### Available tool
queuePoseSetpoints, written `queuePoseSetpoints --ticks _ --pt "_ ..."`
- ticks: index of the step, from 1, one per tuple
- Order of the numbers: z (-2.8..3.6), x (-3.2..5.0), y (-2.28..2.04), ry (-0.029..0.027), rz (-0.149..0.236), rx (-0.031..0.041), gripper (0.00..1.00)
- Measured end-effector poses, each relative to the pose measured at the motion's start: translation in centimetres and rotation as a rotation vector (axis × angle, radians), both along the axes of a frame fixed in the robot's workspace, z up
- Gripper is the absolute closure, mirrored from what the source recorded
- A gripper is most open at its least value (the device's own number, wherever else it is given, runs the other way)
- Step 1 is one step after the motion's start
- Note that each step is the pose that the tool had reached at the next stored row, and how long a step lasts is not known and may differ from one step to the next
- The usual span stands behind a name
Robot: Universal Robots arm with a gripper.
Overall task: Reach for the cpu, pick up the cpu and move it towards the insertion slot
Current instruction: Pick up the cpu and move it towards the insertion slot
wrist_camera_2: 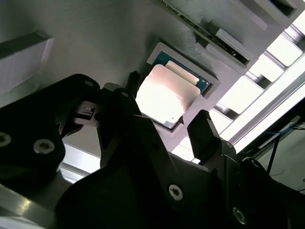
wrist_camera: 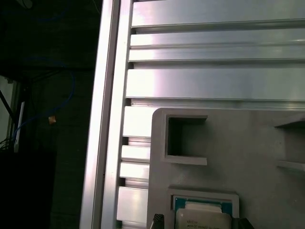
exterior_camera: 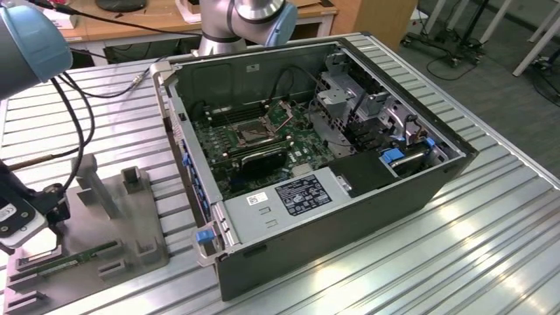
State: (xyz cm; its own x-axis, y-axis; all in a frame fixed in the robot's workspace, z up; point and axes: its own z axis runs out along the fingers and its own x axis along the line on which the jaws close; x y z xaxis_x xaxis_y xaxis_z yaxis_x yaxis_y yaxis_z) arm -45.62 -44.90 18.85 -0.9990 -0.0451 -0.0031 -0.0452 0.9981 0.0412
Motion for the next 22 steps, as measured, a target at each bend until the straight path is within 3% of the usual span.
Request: queuePoseSetpoints --ticks 11,22 --pt "-0.75 -0.01 -0.06 0.0 0.0 -0.0009 0.32" --pt "-0.55 -0.01 -0.08 0.0001 -0.003 -0.0013 0.32"
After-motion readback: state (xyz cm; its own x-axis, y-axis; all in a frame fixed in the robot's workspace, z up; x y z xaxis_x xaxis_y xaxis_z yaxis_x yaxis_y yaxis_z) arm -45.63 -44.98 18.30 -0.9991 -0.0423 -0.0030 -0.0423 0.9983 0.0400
